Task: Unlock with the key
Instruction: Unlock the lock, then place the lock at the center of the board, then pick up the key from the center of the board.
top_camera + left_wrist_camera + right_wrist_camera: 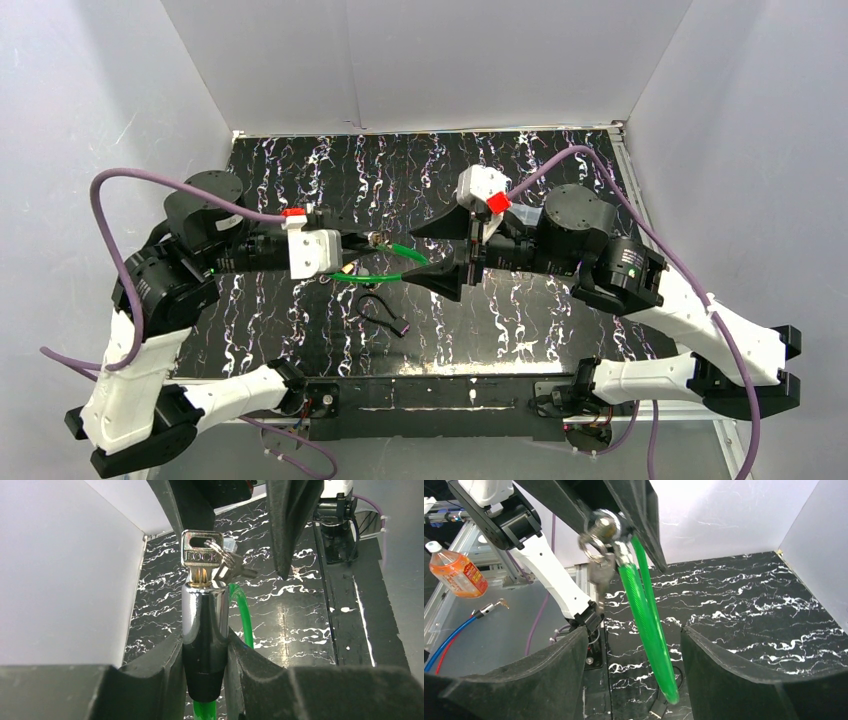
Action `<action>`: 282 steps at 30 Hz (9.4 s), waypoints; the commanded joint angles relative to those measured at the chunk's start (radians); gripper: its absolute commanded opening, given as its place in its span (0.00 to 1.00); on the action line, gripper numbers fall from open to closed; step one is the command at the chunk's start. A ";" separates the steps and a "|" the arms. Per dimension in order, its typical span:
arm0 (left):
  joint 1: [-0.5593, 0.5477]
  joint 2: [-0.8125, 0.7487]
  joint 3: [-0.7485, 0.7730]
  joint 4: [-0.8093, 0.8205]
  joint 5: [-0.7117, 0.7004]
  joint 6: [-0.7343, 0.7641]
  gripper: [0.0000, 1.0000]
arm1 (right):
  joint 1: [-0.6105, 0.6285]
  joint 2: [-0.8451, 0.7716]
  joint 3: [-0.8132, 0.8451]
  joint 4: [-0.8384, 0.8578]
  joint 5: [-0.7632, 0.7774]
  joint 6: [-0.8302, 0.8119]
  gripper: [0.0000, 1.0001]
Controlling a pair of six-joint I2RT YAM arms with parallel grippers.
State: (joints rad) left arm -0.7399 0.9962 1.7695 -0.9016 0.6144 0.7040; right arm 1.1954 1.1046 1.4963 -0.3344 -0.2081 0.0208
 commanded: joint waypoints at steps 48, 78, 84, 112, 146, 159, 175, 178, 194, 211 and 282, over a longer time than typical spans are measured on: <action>0.103 0.158 -0.118 0.398 -0.214 -0.281 0.00 | -0.049 -0.159 -0.321 0.008 0.519 0.124 0.01; 0.301 1.080 0.089 0.250 -0.217 -0.335 0.06 | -0.506 0.209 -0.606 0.280 0.365 0.453 0.01; 0.304 1.124 0.052 0.286 -0.328 -0.285 0.13 | -0.542 0.329 -0.588 0.302 0.330 0.466 0.01; 0.392 0.841 0.324 -0.192 -0.145 -0.212 0.98 | -0.607 0.565 -0.356 0.137 0.426 0.364 0.05; 0.517 0.315 -0.152 -0.530 -0.077 -0.087 0.98 | -0.528 -0.288 -0.818 -0.487 0.309 0.834 0.49; 0.505 0.318 -0.194 -0.516 -0.068 -0.094 0.98 | -0.528 -0.294 -0.944 -0.540 0.244 0.988 0.59; 0.502 0.310 -0.206 -0.496 -0.078 -0.095 0.98 | -0.527 -0.172 -1.003 -0.424 0.253 1.025 0.70; 0.501 0.308 -0.208 -0.490 -0.078 -0.098 0.98 | -0.527 -0.158 -1.017 -0.401 0.255 1.031 0.68; 0.501 0.295 -0.220 -0.468 -0.089 -0.096 0.98 | -0.514 -0.168 -1.029 -0.436 0.342 1.063 0.42; 0.501 0.263 -0.259 -0.445 -0.109 -0.075 0.98 | -0.514 -0.107 -0.955 -0.468 0.367 1.013 0.37; 0.270 0.158 -0.546 0.568 0.559 -0.545 0.98 | -0.162 0.078 0.107 -0.501 0.387 0.811 0.01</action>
State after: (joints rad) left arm -0.4614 1.1728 1.1439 -0.4011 1.1736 0.0883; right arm 1.0183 1.1629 1.5337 -0.8402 0.2012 0.8730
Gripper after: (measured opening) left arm 0.981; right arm 0.022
